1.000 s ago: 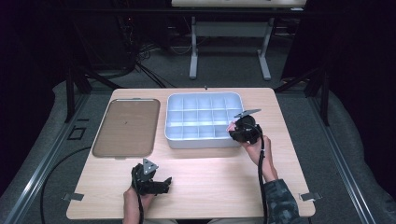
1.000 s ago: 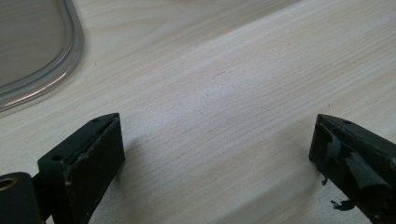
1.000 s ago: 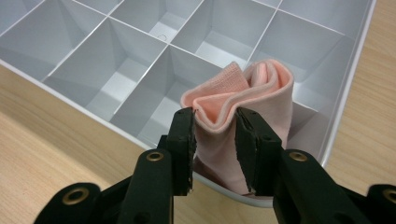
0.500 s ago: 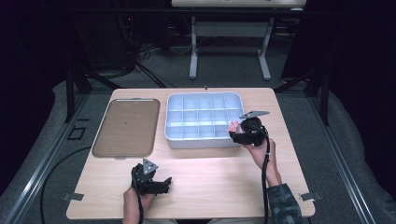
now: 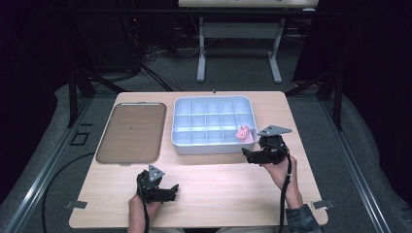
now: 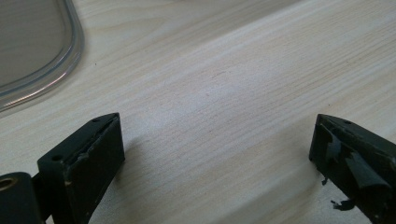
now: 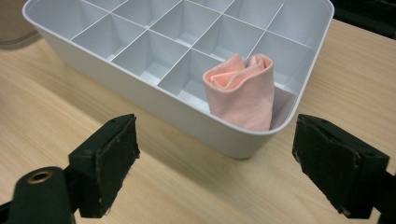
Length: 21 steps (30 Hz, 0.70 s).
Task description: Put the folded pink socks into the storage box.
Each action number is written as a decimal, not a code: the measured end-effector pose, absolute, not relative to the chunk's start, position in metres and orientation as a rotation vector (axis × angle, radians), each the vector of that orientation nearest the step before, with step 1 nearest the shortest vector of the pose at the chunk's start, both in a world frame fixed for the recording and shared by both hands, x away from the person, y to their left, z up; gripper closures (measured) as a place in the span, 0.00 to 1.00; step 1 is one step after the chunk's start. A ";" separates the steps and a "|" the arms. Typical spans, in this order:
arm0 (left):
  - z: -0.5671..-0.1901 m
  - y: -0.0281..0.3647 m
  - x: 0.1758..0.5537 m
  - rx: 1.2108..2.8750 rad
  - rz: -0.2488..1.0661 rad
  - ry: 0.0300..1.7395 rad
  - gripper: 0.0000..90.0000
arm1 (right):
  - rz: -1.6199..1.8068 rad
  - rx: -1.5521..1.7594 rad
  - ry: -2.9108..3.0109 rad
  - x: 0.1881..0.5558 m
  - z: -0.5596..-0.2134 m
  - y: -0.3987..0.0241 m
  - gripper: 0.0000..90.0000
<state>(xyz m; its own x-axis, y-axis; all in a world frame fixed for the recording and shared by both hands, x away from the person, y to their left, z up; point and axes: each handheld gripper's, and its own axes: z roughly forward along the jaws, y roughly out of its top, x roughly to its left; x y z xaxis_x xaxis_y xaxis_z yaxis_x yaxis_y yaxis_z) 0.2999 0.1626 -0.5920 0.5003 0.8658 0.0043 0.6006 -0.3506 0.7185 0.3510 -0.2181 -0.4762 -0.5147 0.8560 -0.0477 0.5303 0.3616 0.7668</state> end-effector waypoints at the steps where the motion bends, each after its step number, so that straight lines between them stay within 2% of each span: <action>1: -0.592 0.163 0.300 2.080 0.512 1.198 0.03 | 0.987 1.202 2.183 0.348 -0.476 -0.218 0.12; 12: -0.592 0.162 0.300 2.079 0.515 1.199 0.03 | 0.994 1.199 2.175 0.313 -0.488 -0.227 0.05; 21: -0.592 0.163 0.300 2.080 0.512 1.198 0.03 | 0.971 1.273 2.170 0.291 -0.523 -0.240 0.00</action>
<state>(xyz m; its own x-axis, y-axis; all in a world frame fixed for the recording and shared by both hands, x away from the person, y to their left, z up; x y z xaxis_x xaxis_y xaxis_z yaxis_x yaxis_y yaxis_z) 0.2999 0.1626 -0.5920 0.5001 0.8660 0.0038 0.6011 -0.3503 0.7183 0.2910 -0.2403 -0.5235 -0.4789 0.8776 -0.0225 0.5679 0.3292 0.7544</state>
